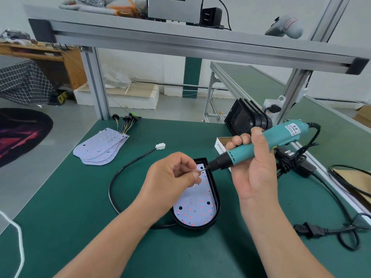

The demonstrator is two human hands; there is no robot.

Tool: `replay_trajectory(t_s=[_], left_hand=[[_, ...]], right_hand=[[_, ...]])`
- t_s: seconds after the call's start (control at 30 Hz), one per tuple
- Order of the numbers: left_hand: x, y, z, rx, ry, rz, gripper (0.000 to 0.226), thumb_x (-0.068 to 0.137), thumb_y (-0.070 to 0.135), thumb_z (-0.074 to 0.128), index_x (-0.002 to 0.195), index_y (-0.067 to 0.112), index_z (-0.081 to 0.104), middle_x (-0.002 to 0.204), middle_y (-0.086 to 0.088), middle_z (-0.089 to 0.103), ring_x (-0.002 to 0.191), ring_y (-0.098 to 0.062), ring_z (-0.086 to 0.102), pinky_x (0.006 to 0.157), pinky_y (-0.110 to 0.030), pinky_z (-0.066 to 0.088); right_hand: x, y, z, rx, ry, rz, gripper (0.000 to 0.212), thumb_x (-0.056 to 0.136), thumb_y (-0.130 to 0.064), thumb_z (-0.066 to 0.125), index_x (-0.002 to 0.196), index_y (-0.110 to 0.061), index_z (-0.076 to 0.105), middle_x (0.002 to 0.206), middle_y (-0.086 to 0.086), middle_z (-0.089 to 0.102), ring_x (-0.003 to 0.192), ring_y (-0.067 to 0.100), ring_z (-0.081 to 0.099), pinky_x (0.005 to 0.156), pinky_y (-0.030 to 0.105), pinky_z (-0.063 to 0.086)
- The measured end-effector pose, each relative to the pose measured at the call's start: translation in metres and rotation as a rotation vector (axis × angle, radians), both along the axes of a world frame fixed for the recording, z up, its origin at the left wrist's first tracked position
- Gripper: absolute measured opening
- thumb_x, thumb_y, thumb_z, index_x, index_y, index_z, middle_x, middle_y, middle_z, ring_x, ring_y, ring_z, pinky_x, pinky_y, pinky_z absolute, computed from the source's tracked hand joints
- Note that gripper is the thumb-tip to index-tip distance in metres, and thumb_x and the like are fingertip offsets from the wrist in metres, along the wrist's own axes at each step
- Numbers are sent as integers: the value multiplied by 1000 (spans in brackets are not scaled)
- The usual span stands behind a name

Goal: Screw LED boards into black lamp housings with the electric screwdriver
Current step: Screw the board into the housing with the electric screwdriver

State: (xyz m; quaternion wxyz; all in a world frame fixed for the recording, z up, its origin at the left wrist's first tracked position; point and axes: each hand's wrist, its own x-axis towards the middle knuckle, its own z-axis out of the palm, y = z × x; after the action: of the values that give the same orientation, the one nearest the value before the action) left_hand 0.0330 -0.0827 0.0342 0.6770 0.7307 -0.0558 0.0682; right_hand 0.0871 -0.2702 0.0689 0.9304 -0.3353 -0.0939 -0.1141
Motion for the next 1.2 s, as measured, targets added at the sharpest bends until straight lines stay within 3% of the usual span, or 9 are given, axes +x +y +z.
replay_trajectory(t_s=[0.13, 0.3, 0.53, 0.73, 0.93, 1.2], left_hand=[[-2, -1, -2, 62, -25, 27, 22, 88, 14, 75, 89, 35, 70, 88, 0, 80, 87, -17, 80, 88, -48, 63], [-1, -2, -3, 109, -30, 53, 30, 93, 10, 78, 91, 38, 69, 90, 5, 80, 88, -11, 79, 87, -40, 62], [-1, -4, -4, 126, -8, 38, 29, 93, 11, 80, 93, 38, 70, 92, 5, 80, 89, -13, 79, 87, -35, 62], [1, -3, -5, 93, -21, 41, 32, 95, 5, 76, 90, 36, 70, 88, 1, 79, 87, -15, 80, 79, -26, 62], [0, -2, -7, 158, -31, 54, 34, 94, 6, 76, 93, 40, 69, 90, 8, 80, 89, -10, 79, 85, -35, 62], [-1, -3, -9, 200, -38, 57, 31, 91, 13, 79, 96, 42, 69, 96, 15, 79, 93, -5, 78, 88, -36, 61]], right_hand=[[-1, 2, -3, -25, 3, -39, 19, 102, -29, 68, 101, -17, 53, 81, 1, 50, 73, 18, 57, 83, 34, 53], [0, 4, -8, 36, 75, -67, 24, 100, -36, 70, 99, -16, 57, 84, 1, 53, 78, 18, 56, 86, 36, 52], [5, 0, -13, 83, 111, -74, 22, 101, -35, 72, 96, -16, 61, 82, 1, 54, 79, 19, 54, 83, 37, 50], [6, 1, -13, 79, 127, -61, 21, 101, -30, 72, 102, -15, 58, 81, 1, 54, 76, 19, 56, 83, 36, 52], [4, 4, -11, 36, 83, -50, 17, 104, -27, 68, 100, -15, 56, 80, 1, 53, 75, 18, 58, 82, 35, 53], [3, 6, -15, 48, 95, -62, 22, 103, -36, 67, 95, -17, 59, 83, 1, 51, 79, 19, 53, 84, 36, 49]])
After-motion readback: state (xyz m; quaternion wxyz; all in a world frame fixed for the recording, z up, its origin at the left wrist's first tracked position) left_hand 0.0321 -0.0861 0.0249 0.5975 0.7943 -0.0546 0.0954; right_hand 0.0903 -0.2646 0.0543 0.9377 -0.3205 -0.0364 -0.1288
